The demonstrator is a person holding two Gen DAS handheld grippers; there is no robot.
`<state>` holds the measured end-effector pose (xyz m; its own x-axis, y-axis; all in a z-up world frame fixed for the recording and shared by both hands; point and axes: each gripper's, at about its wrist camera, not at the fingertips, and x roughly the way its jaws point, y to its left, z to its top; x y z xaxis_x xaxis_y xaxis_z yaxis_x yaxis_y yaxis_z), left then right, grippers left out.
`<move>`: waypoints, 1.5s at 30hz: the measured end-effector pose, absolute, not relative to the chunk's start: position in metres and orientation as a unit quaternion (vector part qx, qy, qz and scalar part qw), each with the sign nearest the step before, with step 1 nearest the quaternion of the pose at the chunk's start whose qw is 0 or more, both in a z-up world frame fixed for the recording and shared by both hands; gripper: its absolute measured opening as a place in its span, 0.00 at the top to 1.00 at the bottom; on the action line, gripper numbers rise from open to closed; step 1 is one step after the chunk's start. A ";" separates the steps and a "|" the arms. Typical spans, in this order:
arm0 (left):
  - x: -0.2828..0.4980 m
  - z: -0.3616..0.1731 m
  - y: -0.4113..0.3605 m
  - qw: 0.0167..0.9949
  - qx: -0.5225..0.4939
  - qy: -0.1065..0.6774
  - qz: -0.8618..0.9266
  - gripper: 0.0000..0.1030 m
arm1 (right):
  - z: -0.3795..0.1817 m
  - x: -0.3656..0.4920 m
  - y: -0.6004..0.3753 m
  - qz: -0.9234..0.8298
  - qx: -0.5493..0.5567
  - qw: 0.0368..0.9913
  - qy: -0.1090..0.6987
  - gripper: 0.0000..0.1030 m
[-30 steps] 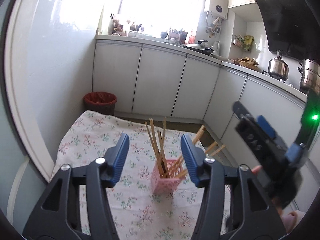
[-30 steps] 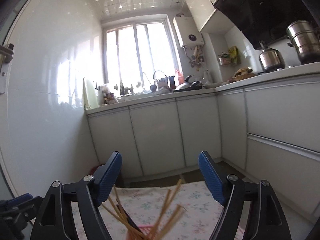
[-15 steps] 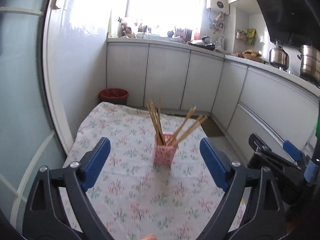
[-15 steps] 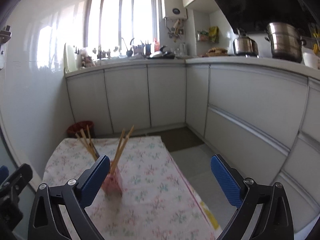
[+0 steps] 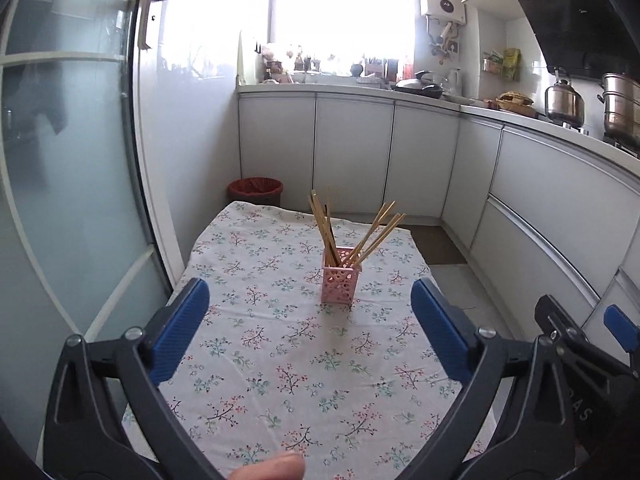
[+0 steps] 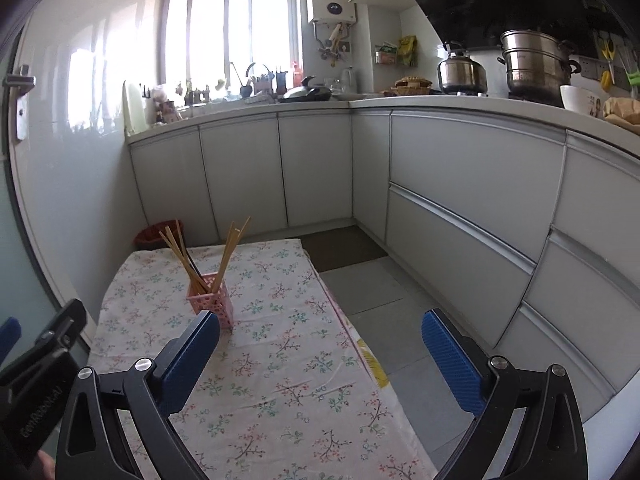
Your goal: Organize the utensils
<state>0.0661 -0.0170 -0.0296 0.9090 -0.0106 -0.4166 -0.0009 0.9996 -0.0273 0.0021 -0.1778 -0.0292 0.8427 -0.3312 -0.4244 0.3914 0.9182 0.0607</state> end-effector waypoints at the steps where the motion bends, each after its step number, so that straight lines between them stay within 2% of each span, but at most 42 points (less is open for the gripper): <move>1: 0.063 -0.028 -0.017 0.977 -0.012 0.212 0.001 0.02 | -0.027 -0.002 -0.178 -0.187 0.075 0.958 0.206 0.01; 45: 0.045 -0.016 -0.010 0.978 -0.023 0.205 0.012 0.02 | -0.012 -0.019 -0.182 -0.182 0.079 0.959 0.200 0.01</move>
<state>0.0453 -0.0102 -0.0164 0.9159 0.0143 -0.4012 -0.0328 0.9987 -0.0393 -0.0190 -0.1820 -0.0118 0.8534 -0.3178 -0.4132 0.3813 0.9211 0.0790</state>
